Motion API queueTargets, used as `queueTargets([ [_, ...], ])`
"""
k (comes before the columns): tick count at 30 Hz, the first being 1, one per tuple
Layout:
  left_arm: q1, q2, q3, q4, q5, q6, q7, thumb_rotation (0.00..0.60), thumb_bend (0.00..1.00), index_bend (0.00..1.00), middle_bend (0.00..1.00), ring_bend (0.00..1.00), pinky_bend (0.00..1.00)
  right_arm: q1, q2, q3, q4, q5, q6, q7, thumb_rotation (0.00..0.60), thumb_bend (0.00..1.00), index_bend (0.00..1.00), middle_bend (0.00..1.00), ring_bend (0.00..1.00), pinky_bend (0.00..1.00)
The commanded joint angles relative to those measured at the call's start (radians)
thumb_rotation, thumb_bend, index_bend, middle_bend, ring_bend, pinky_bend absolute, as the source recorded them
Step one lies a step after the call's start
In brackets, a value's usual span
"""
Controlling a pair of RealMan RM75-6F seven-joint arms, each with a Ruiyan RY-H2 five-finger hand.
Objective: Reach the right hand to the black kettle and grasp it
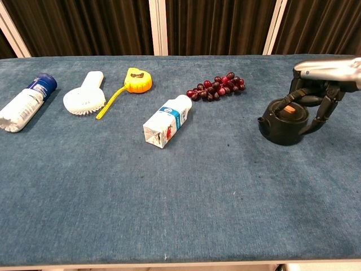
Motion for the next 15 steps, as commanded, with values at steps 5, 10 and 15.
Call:
queueTargets([
  [5,0.001,0.003,0.000,-0.010,0.004,0.005,0.007,0.600,0.08,0.11,0.17,0.07,0.00,-0.025,0.030,0.018,-0.005,-0.050,0.071,0.085,0.516,0.00,1.00,1.00,1.00,0.31],
  [10,0.000,0.007,-0.001,-0.018,0.009,0.009,0.012,0.600,0.08,0.11,0.17,0.07,0.00,-0.052,0.054,0.018,-0.017,-0.109,0.143,0.145,0.443,0.00,1.00,1.00,1.00,0.31],
  [15,-0.002,0.010,-0.001,-0.024,0.014,0.010,0.015,0.600,0.08,0.11,0.17,0.07,0.00,-0.079,0.076,0.004,-0.032,-0.173,0.208,0.189,0.382,0.00,1.00,1.00,1.00,0.31],
])
